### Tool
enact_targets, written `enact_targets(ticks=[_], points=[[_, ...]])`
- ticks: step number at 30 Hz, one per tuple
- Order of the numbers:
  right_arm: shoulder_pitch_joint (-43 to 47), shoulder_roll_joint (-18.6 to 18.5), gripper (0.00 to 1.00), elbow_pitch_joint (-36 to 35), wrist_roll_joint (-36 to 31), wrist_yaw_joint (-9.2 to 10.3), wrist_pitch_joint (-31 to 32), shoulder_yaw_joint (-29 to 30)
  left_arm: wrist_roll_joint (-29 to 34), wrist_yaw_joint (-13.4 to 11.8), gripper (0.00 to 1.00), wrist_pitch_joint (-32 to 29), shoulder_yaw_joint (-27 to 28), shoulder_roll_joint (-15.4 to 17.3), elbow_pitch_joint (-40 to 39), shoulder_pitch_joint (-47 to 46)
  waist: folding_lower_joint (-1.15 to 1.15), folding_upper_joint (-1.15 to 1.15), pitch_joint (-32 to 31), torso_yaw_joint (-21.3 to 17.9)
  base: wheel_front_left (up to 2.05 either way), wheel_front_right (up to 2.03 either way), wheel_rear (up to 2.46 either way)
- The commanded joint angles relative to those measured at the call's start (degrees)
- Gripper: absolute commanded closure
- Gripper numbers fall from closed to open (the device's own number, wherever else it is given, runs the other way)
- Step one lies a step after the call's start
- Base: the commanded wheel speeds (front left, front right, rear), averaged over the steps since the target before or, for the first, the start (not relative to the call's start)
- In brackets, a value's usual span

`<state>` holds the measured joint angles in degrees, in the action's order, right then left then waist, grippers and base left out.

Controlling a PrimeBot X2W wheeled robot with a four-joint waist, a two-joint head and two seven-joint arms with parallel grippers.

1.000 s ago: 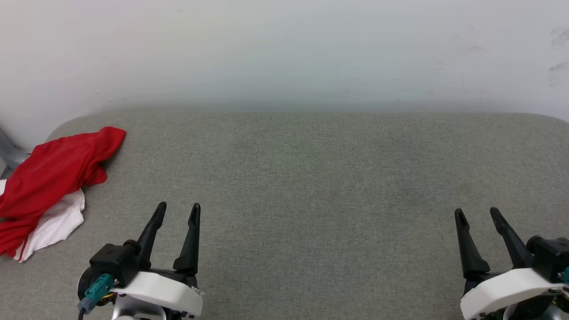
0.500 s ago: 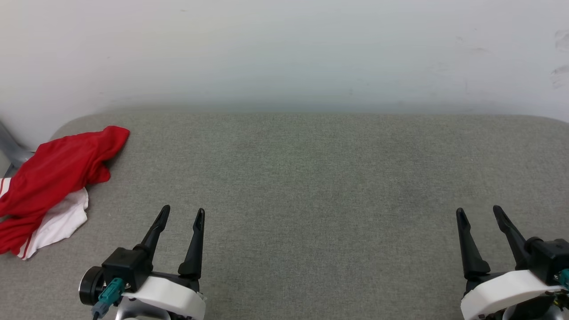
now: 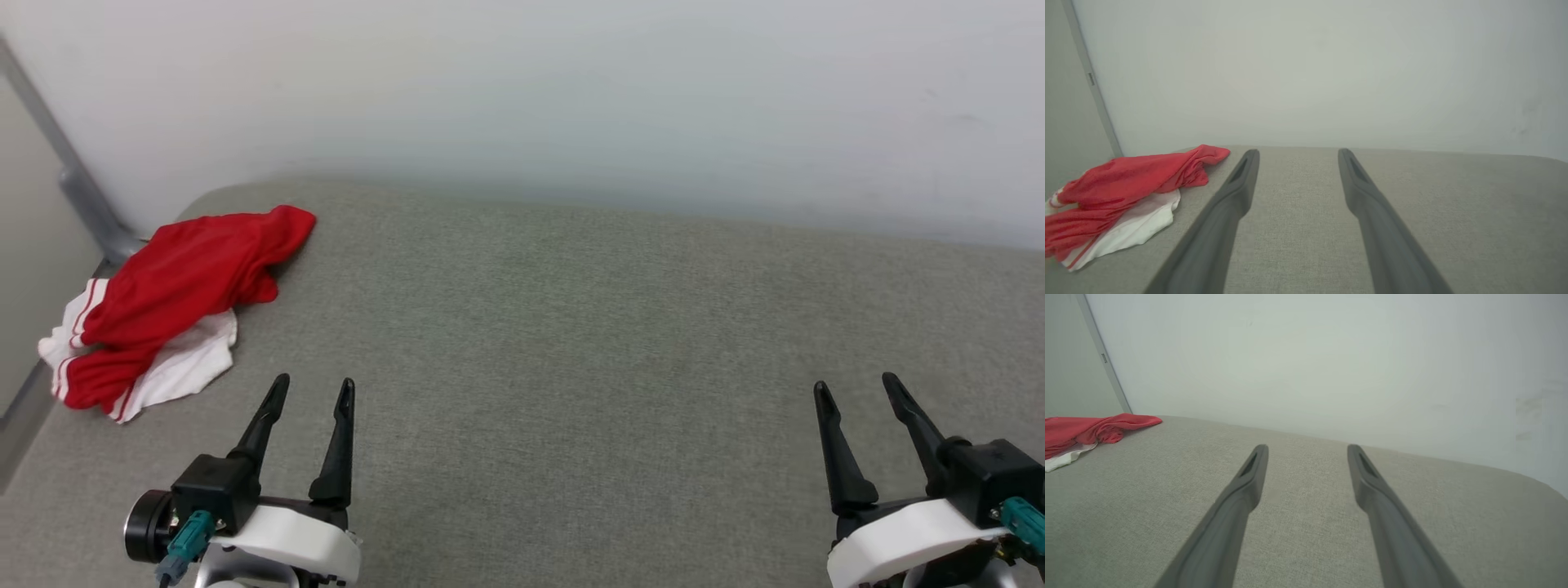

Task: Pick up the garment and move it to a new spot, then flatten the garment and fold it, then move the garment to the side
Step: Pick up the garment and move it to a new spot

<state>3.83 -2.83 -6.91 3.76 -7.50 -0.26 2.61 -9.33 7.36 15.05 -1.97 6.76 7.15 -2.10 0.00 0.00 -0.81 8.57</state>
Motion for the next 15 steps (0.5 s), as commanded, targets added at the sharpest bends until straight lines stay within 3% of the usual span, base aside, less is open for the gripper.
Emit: enact_targets(ticks=[1,15], points=[[0.34,-0.09,0.0,-0.01,0.4,0.02,-0.33,-0.19,-0.15,-0.13,0.0,0.17,0.46,-0.1,0.09,-0.45,0.0,0.0,-0.15,2.43,0.0,0.0,0.0],[-0.51,-0.11,0.0,1.79,2.28,0.02,-1.28,-1.77,0.52,-0.17,0.0,0.16,3.94,-0.52,0.52,0.37,0.0,0.0,-0.5,15.2,0.0,0.0,0.0]])
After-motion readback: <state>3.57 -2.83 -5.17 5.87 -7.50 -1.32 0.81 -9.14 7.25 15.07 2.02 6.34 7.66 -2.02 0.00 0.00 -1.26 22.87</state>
